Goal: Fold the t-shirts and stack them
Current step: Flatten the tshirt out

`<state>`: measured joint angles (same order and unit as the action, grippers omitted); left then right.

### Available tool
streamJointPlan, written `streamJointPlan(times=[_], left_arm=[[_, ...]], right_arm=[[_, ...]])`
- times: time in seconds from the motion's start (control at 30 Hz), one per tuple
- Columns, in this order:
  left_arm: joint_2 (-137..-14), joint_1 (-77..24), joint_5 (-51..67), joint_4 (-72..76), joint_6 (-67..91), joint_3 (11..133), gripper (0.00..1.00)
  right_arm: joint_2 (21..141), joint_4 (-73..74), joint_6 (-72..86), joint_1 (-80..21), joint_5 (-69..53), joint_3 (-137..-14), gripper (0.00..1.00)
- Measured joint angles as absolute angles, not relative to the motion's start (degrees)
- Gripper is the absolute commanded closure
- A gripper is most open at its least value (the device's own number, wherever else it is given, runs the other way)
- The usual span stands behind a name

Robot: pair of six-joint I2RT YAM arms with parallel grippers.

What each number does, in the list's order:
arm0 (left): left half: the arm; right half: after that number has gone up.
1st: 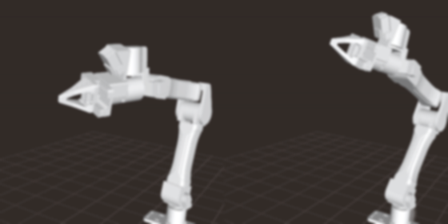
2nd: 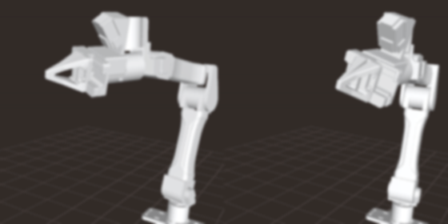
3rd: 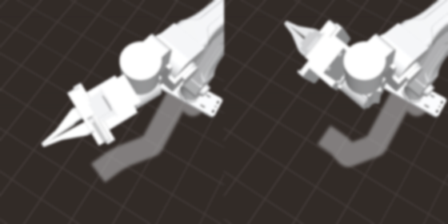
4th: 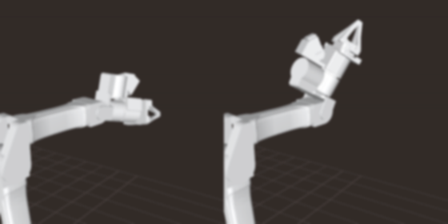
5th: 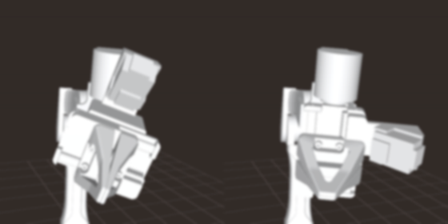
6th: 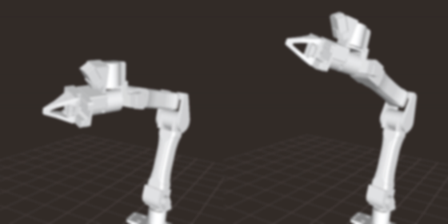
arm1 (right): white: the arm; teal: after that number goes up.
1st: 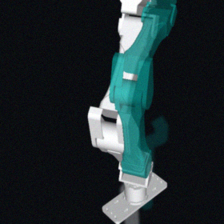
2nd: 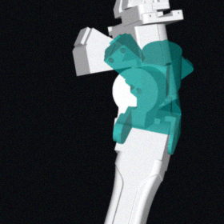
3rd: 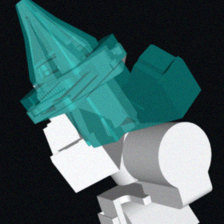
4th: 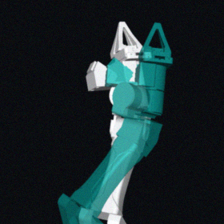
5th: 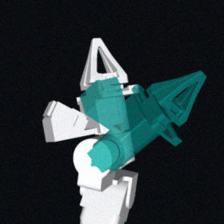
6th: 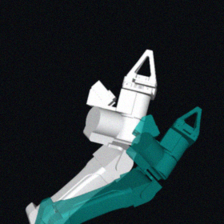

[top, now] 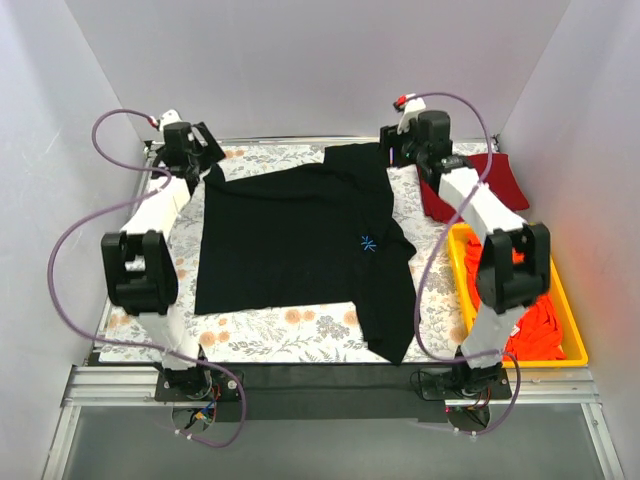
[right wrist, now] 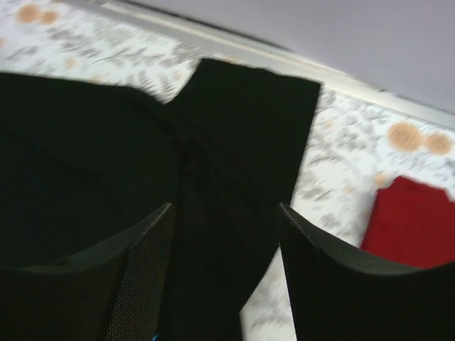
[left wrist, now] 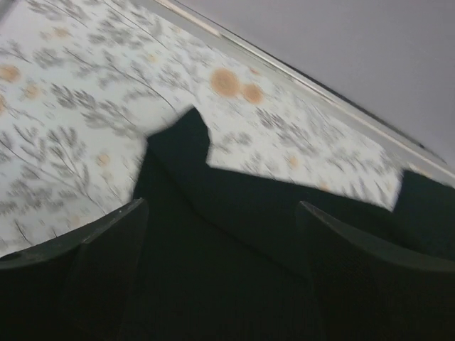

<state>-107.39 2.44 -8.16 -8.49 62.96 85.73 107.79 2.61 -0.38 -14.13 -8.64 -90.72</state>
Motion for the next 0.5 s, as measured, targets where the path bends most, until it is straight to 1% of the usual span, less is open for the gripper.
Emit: streamJointPlan(times=[0.07, 0.1, 0.17, 0.23, 0.3, 0.4, 0.5], left_arm=[[-100.27, -1.21, -8.38, -10.52, 63.55, 80.84, 0.28], [-96.84, -2.94, -8.29, -11.55, 64.01, 78.24, 0.29], [-90.72, -6.39, -7.42, -13.06, 65.19, 72.66, 0.31], [-85.95, -8.32, -6.42, -14.59, 66.98, 66.74, 0.34], [-83.9, -8.32, -6.13, -16.21, 68.66, 61.45, 0.37], [-84.6, -7.79, -5.8, -18.59, 70.76, 55.27, 0.39], [-86.28, -7.6, -5.52, -21.1, 72.2, 50.89, 0.4]], right_arm=[[100.68, 4.38, 1.32, -17.19, -8.91, -84.84, 0.5], [97.45, 5.63, 1.87, -18.87, -9.17, -81.93, 0.51], [93.08, 6.76, 3.31, -22.59, -9.78, -76.51, 0.52], [91.22, 8.8, 4.29, -26.04, -10.81, -72.29, 0.52], [91.42, 10.94, 4.73, -29.41, -10.92, -68.6, 0.53], [92.92, 14.13, 5.41, -33.82, -10.81, -64.53, 0.53], [94.91, 16.16, 5.87, -37.71, -10.28, -62.96, 0.55]])
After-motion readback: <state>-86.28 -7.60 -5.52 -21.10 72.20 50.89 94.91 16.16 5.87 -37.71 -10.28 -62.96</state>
